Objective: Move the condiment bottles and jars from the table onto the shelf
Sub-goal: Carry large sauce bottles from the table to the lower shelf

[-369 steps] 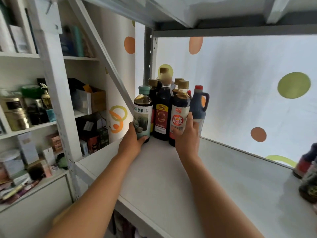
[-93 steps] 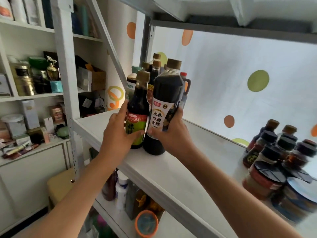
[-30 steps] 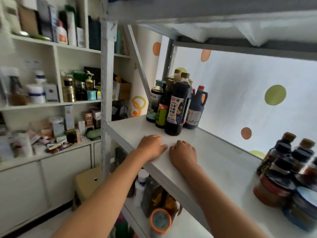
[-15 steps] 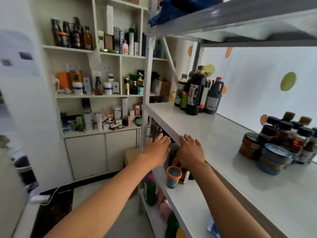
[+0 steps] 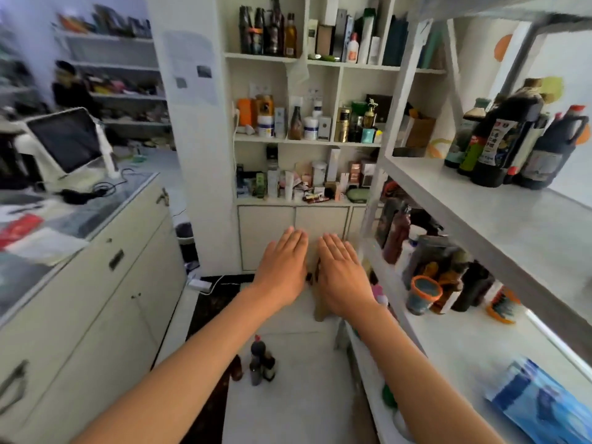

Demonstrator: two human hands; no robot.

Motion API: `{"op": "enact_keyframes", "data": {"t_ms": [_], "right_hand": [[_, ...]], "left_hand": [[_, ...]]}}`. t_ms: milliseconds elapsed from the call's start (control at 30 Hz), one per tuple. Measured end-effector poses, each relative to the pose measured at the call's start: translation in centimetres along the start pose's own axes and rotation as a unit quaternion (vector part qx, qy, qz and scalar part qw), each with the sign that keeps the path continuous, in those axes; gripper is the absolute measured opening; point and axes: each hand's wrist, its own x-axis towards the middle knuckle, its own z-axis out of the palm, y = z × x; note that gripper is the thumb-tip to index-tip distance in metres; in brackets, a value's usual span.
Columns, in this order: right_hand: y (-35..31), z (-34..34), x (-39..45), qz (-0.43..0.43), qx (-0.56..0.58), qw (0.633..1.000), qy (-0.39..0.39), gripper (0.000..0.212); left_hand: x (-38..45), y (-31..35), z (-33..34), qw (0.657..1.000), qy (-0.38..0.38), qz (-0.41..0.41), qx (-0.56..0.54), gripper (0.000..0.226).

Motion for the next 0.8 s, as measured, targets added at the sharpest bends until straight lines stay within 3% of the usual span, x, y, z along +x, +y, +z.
{"op": "enact_keyframes", "data": {"t_ms": [200,300,600,800], "right_hand": [[-16.5,5.4,0.8,-0.092,0.078,0.993,-0.012,0.070],[-26.6,9.2,1.3,-0.167,0.111,0.978,-0.058,0.072],[-54.8,17.1,0.8,-0.349,0.157,0.916,-0.122,0.071],[-66.0,21.0,-0.6,-0.402,0.181,0.882,-0.166,0.065]], "left_hand": [[-12.1,-13.4,0.5,0.990,0.022,-0.136,-0.033,0.060],[-19.5,-20.5,0.2,0.976,0.021,-0.216,-0.036,0.061],[-39.1,-39.8,-2.5,0.906,0.082,-0.415,-0.027,0.059],[-48.3,-46.8,-2.1,0.854,0.083,-0.511,-0.051,0.054]]}}
